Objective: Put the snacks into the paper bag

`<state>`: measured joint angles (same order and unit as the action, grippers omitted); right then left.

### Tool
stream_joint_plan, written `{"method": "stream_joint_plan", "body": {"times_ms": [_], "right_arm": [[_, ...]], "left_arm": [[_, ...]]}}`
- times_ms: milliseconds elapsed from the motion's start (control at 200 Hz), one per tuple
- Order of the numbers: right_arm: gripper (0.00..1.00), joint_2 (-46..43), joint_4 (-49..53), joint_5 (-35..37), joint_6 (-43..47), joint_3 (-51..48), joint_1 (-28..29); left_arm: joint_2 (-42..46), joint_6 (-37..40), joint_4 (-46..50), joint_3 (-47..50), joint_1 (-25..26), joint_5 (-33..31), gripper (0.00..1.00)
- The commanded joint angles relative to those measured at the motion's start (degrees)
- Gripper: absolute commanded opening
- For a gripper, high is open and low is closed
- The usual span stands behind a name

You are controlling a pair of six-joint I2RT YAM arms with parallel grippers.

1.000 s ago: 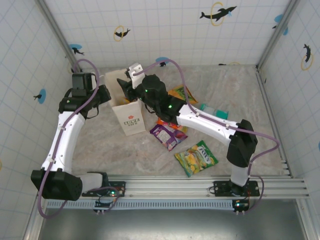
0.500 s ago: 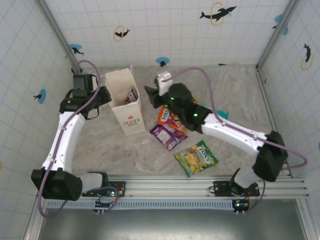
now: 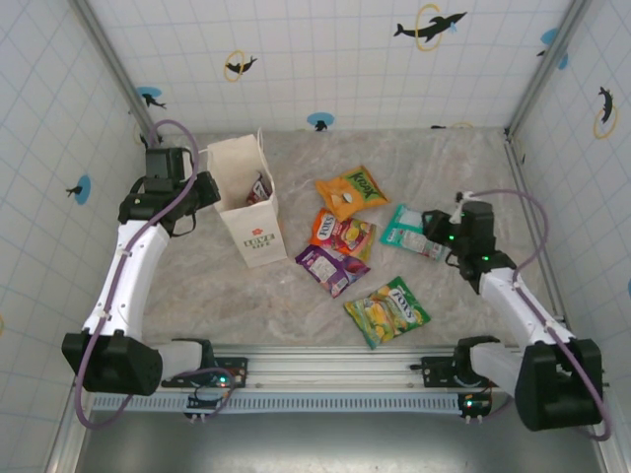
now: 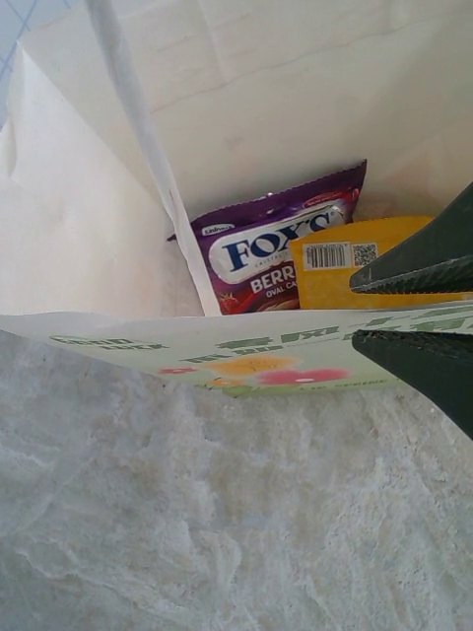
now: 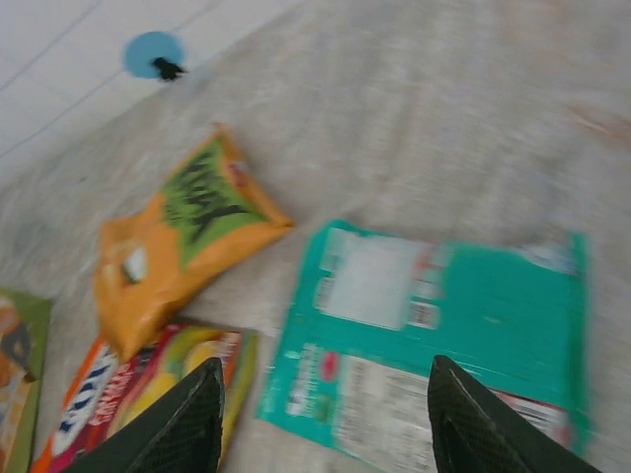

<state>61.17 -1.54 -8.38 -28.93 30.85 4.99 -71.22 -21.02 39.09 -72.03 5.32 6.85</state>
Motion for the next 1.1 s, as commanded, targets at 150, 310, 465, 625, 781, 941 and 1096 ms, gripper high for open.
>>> {"method": "stream_joint_plan", "body": {"times_ms": [150, 310, 465, 625, 781, 941, 1096], "right_arm": [[0.57, 8.1, -0.7, -17.2, 0.2, -2.6, -15.0], [0.55, 15.4, -8.0, -23.7, -0.1, -3.1, -18.5], [0.56, 20.4, -11.7, -23.5, -0.7, -2.7, -18.6], [0.55, 24.5, -15.1, -24.3, -2.0, -1.9, -18.6], [0.56, 26.8, -15.8, -22.7, -0.9, -1.2, -18.5], [0.54, 29.6, -18.3, -24.0, -1.3, -0.9, -18.4], [0.53, 31.8, -20.6, -25.3, -1.6, -0.1, -18.3]], "left_arm": [[0.3, 0.8, 0.7, -0.3, 0.4, -0.1, 0.16], [0.3, 0.9, 0.8, -0.3, 0.4, -0.4, 0.15], [0.1, 0.8, 0.7, -0.6, 0.4, -0.3, 0.15], [-0.2, 0.9, 0.5, -0.8, 0.4, 0.0, 0.15], [-0.1, 0.7, 0.7, -0.7, 0.4, -0.1, 0.15], [-0.5, 0.5, 0.6, -0.2, 0.4, 0.0, 0.14], [-0.1, 0.5, 0.4, 0.0, 0.4, 0.0, 0.14]]}}
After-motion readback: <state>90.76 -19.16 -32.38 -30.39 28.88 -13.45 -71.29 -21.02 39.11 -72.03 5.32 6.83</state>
